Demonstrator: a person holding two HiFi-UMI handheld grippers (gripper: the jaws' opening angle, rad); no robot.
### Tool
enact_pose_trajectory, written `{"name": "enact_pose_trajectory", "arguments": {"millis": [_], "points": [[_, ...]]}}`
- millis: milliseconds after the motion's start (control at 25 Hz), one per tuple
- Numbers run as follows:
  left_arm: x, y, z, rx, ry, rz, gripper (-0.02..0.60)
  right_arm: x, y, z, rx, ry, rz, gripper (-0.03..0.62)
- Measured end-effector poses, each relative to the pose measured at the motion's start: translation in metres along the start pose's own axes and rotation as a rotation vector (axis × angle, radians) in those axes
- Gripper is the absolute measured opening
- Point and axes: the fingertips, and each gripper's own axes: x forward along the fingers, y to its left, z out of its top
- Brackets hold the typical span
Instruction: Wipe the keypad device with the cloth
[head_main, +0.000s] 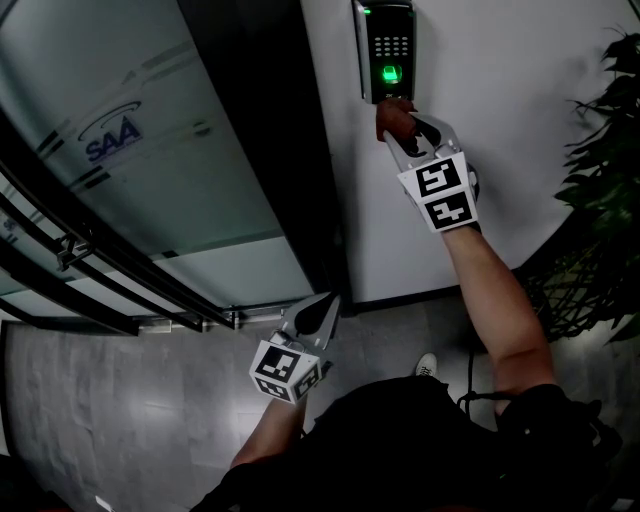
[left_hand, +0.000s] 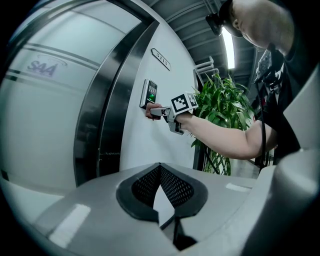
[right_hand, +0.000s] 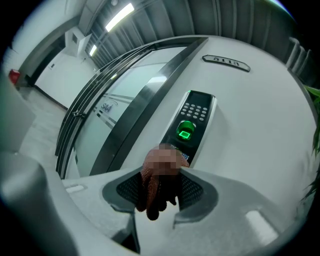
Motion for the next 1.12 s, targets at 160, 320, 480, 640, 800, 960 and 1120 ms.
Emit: {"name": "enact_pose_trajectory", "arguments": {"millis": [160, 320, 480, 640, 800, 960, 1120], "points": [[0.000, -0.001, 0.001, 0.000, 0.000, 0.000, 0.015, 0.000, 0.003, -0.003, 0.002, 0.014, 0.012, 0.149], [0.000, -0.003, 0.000, 0.001, 0.002, -0.002, 0.015, -0.001, 0.006, -0.009, 0.021, 0.033, 0.032, 0.149], [0.000, -0.006, 0.003, 0.001, -0.004, -0.006, 0.015, -0.008, 0.005, -0.001, 0.030, 0.010, 0.033, 0.149], [-0.001, -0.004, 0.000, 0.004, -0.004, -0.002, 0.015, -0.023, -0.013, 0.044, 0.015, -0.095, -0.010, 0.149], [-0.001, -0.003, 0.002, 0.002, -0.011, 0.007, 0.015, -0.027, -0.046, 0.103, -0.037, -0.187, -0.071, 0.149], [-0.003, -0.002, 0.002, -0.001, -0.015, 0.014, 0.015, -0.021, -0.071, 0.142, -0.082, -0.221, -0.120, 0.149], [-0.005, -0.001, 0.002, -0.006, -0.019, 0.025, 0.015, -0.012, -0.082, 0.158, -0.091, -0.225, -0.139, 0.149]]}}
